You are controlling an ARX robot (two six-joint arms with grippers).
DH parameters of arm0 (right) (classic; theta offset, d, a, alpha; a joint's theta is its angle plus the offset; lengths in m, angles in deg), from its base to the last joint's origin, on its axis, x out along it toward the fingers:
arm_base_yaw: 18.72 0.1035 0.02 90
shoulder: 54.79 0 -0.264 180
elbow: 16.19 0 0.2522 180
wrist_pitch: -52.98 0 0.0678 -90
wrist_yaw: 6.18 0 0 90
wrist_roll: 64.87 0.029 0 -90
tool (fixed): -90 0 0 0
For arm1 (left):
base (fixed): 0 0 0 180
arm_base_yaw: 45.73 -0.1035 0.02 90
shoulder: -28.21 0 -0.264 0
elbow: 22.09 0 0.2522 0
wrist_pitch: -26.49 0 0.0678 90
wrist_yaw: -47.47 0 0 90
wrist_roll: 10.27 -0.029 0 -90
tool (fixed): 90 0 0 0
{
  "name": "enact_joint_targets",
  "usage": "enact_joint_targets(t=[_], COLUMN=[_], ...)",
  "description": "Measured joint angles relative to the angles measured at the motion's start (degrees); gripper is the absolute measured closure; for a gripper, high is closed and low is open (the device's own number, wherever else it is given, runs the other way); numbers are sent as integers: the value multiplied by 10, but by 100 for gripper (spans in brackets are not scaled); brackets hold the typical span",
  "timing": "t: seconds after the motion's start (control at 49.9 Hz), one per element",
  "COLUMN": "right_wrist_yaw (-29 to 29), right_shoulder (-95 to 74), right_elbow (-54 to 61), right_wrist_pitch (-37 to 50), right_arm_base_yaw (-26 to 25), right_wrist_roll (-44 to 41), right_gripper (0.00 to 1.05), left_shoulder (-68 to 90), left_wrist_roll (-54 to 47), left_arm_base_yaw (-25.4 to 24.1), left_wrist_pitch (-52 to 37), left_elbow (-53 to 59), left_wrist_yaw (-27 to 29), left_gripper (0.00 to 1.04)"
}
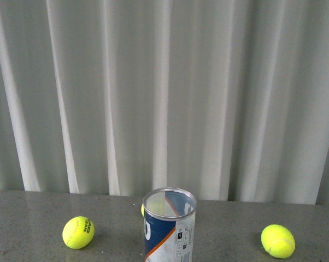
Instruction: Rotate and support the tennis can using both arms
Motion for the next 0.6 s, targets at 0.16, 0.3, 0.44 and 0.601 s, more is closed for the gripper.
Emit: enact_joint_targets(t=[0.16, 0.3, 0.44, 0.601], right_wrist_yaw=[0, 0, 0, 0], right_shoulder=[0, 0, 0, 0], right_elbow=[0, 0, 0, 0], right_wrist_pitch=[0, 0, 0, 0], right_arm_base_yaw=[0, 0, 0, 0], right_wrist_roll=[0, 0, 0, 0], right_gripper=[7, 7, 7, 7], left_shoulder=[-52, -96, -134, -183], left_wrist_roll=[0, 0, 0, 0], left_arm_base_yaw=[0, 0, 0, 0], left_wrist_pitch=[50, 89, 127, 174], left_elbow=[0, 0, 0, 0], left_wrist_yaw=[-1, -1, -1, -1], left_gripper=[101, 101, 101, 101])
